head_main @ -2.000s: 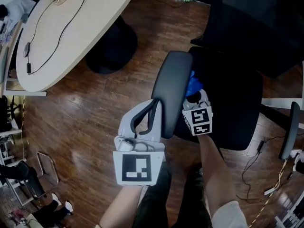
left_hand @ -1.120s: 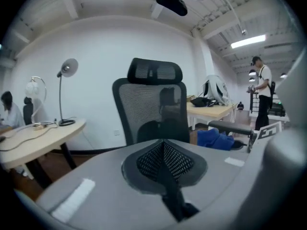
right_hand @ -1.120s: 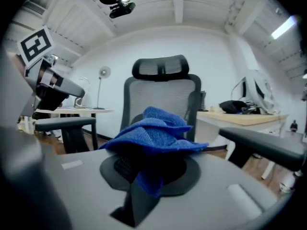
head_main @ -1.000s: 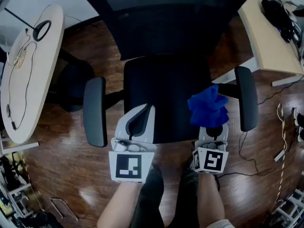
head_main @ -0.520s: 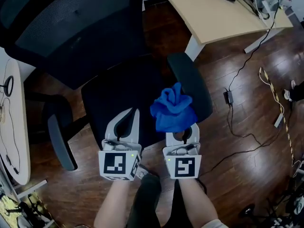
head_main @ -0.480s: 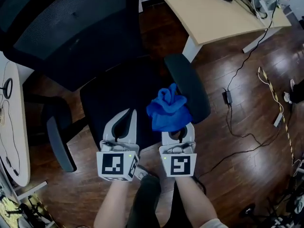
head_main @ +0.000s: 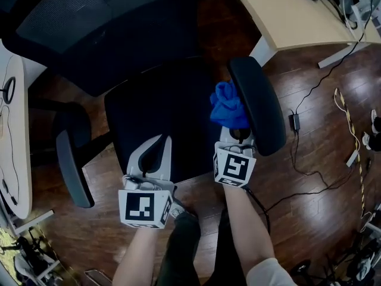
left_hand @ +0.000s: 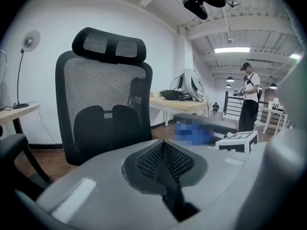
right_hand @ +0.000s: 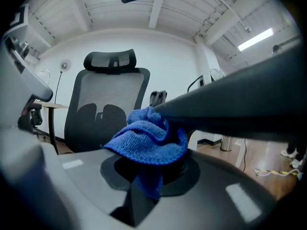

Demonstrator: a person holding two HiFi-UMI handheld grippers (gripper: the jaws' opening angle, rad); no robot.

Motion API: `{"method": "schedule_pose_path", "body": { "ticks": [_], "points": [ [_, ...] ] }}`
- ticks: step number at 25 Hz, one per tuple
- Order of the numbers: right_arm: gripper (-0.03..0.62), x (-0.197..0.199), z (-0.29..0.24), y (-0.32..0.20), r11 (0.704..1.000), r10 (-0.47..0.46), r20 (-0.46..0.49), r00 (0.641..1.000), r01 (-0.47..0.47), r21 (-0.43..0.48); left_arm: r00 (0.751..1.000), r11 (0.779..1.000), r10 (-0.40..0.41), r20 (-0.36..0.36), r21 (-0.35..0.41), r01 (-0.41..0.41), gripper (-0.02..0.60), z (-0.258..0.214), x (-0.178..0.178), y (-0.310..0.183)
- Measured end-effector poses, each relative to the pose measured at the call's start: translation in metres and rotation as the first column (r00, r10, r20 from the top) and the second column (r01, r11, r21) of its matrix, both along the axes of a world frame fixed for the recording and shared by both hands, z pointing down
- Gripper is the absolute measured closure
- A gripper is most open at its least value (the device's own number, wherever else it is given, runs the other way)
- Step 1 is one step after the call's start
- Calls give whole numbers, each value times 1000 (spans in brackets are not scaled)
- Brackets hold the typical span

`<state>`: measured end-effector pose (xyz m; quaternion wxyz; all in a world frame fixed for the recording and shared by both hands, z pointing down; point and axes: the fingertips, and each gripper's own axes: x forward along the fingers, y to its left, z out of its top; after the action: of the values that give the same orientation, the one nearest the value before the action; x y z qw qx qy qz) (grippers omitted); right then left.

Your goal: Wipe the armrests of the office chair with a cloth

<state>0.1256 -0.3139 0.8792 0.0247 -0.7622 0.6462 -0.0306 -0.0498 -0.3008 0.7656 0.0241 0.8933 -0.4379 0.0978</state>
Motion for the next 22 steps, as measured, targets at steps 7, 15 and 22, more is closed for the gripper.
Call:
{"method": "schedule_pose_path", "body": {
  "ticks": [7, 15, 22],
  "points": [
    [507, 2, 149, -30, 963, -47, 84, 995, 67, -262, 993, 974, 45, 109, -225, -20, 479, 56, 7, 5],
    [507, -26, 99, -29, 963, -166, 106, 980, 184, -197, 995, 969, -3, 96, -246, 27, 479, 71, -24, 9],
    [507, -65, -178, 39, 960, -277, 70, 958, 272, 72, 998, 991, -30, 56, -132, 37, 479, -55, -26, 7]
  ]
}}
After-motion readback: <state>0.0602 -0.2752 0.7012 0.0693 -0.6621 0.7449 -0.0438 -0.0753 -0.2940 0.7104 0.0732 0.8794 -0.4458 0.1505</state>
